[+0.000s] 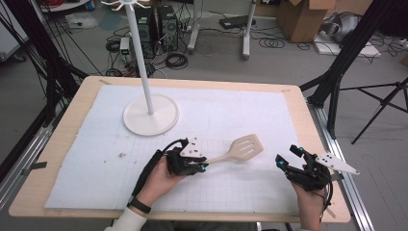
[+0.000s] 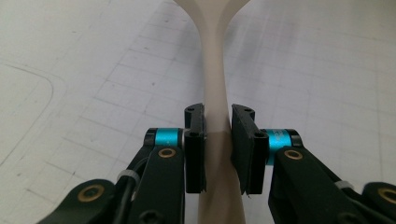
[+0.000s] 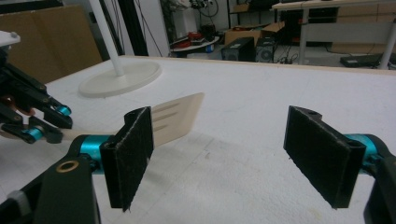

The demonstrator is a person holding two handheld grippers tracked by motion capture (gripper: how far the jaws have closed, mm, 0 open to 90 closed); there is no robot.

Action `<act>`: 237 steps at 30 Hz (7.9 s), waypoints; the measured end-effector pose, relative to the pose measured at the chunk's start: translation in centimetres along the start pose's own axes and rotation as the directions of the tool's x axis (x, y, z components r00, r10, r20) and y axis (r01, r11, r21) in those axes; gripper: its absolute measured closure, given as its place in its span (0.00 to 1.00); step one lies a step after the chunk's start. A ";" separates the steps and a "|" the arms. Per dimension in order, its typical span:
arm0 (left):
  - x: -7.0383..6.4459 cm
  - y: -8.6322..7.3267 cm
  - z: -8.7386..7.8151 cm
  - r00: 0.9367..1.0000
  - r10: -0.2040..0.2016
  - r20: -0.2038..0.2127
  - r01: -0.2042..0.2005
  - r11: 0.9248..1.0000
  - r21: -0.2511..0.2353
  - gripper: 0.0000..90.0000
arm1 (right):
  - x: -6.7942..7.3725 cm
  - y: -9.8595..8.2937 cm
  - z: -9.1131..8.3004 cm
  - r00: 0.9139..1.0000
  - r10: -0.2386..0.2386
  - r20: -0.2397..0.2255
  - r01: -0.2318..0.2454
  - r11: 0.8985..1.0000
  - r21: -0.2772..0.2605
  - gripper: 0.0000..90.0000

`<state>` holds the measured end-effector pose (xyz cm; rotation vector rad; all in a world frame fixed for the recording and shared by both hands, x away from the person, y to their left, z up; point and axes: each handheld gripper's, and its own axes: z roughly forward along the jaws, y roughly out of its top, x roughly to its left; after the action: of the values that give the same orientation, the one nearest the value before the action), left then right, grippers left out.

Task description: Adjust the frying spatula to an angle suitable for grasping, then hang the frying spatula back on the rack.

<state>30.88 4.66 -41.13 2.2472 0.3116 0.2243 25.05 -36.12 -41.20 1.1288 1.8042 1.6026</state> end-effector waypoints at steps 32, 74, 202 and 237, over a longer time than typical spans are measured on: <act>3.1 -3.4 0.0 0.948 0.199 0.248 -0.203 0.979 -0.008 0.82 | 0.3 -0.2 0.9 1.000 -0.022 -0.005 0.022 0.999 0.034 0.26; 4.1 -11.2 -13.0 0.989 -0.131 -0.066 0.092 0.906 -0.414 0.21 | 2.8 3.4 5.3 0.937 -0.167 -0.307 0.197 0.978 0.069 0.26; 2.0 -10.9 -12.8 0.994 -0.107 -0.010 0.093 0.903 -0.421 0.21 | 15.6 3.6 17.9 0.729 -0.310 -0.610 0.647 0.602 0.468 0.86; -1.0 -4.3 -12.9 0.979 -0.159 -0.130 0.050 0.799 -0.599 0.25 | 16.4 8.0 13.8 0.784 -0.378 -0.493 0.529 0.822 0.212 0.86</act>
<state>25.91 16.40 -36.28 1.5805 0.3961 0.4020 29.13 -14.97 -33.57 0.3850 2.4874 1.3308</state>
